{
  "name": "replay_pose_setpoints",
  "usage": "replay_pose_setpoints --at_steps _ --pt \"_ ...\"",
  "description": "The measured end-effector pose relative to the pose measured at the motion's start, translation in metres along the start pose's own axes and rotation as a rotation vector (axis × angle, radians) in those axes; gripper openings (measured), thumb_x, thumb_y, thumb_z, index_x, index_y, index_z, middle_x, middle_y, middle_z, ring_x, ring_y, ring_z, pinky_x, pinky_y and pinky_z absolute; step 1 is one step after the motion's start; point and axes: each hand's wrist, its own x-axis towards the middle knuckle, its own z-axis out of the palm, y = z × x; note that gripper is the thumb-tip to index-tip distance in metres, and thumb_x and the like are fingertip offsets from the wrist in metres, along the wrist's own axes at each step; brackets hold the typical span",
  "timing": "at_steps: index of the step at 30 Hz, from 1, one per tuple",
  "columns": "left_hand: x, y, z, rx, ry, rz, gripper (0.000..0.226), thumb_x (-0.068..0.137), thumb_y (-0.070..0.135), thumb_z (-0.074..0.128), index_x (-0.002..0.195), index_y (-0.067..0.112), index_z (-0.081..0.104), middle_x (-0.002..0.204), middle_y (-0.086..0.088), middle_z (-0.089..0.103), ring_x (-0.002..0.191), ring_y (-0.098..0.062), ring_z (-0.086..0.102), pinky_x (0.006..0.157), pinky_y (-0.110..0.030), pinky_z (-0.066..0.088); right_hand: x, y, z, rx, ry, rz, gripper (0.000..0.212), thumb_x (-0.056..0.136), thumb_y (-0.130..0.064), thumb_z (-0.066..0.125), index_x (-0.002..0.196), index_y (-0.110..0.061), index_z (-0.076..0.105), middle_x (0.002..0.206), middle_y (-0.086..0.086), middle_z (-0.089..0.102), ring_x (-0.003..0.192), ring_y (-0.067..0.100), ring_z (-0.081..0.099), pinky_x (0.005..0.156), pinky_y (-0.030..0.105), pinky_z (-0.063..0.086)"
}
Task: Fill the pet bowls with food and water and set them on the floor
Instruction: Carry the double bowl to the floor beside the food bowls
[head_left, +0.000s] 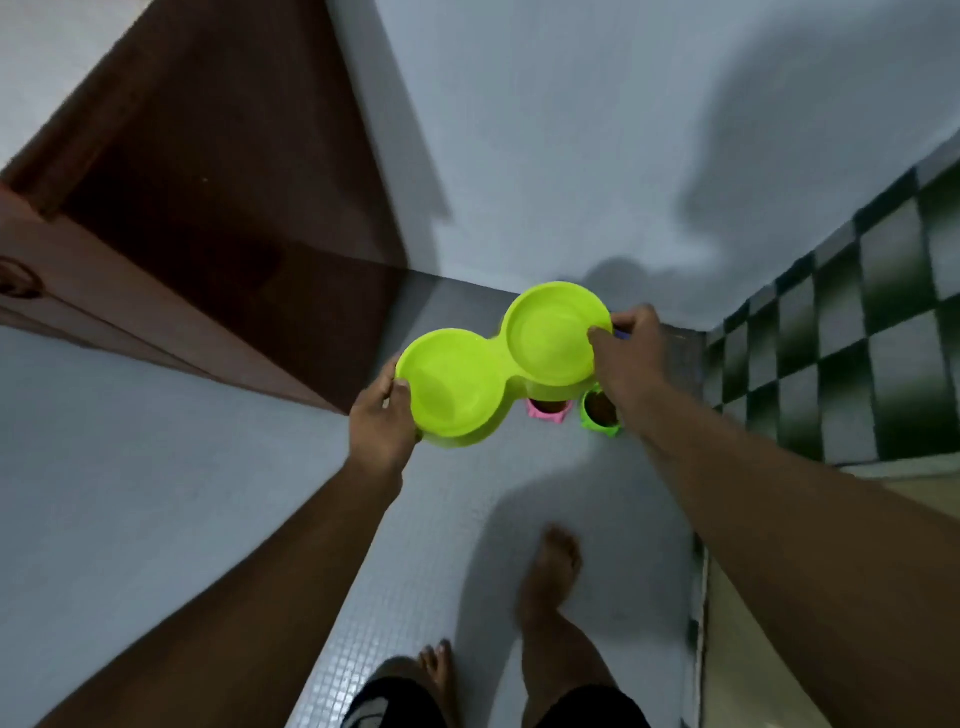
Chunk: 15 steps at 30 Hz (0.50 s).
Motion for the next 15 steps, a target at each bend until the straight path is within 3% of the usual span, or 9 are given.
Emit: replay_pose_setpoints --at_steps 4,8,12,15 --pt "0.063 -0.028 0.033 -0.064 0.098 -0.073 0.038 0.108 0.021 0.049 0.145 0.023 0.056 0.138 -0.004 0.062 0.126 -0.03 0.06 0.096 -0.06 0.055 0.075 0.024 0.049 -0.035 -0.064 -0.029 0.02 0.087 -0.008 0.064 0.093 -0.015 0.047 0.08 -0.003 0.053 0.085 0.02 0.053 0.076 0.034 0.045" --pt "0.139 -0.078 0.074 -0.128 0.169 -0.15 0.037 0.107 0.024 0.051 0.144 0.027 0.058 0.137 0.0 0.061 0.12 -0.025 0.062 0.095 -0.053 0.056 0.156 0.075 0.107 -0.101 -0.123 -0.048 0.019 0.086 -0.006 0.063 0.096 -0.016 0.051 0.084 -0.001 0.056 0.084 0.019 0.054 0.067 0.024 0.037" --pt "0.195 -0.149 0.113 -0.169 0.206 -0.242 0.042 0.106 0.023 0.053 0.147 0.032 0.053 0.138 0.004 0.052 0.098 -0.001 0.059 0.087 -0.04 0.059 0.223 0.141 0.161 -0.144 -0.163 -0.02 0.019 0.085 -0.008 0.062 0.095 -0.018 0.049 0.083 -0.001 0.055 0.083 0.02 0.055 0.067 0.033 0.045" --pt "0.23 -0.203 0.138 -0.177 0.213 -0.299 0.046 0.105 0.022 0.054 0.15 0.034 0.049 0.141 0.003 0.051 0.098 0.001 0.057 0.092 -0.045 0.058 0.262 0.187 0.2 -0.16 -0.179 -0.013 0.022 0.084 -0.006 0.062 0.096 -0.018 0.048 0.09 0.006 0.057 0.085 0.02 0.055 0.074 0.041 0.051"
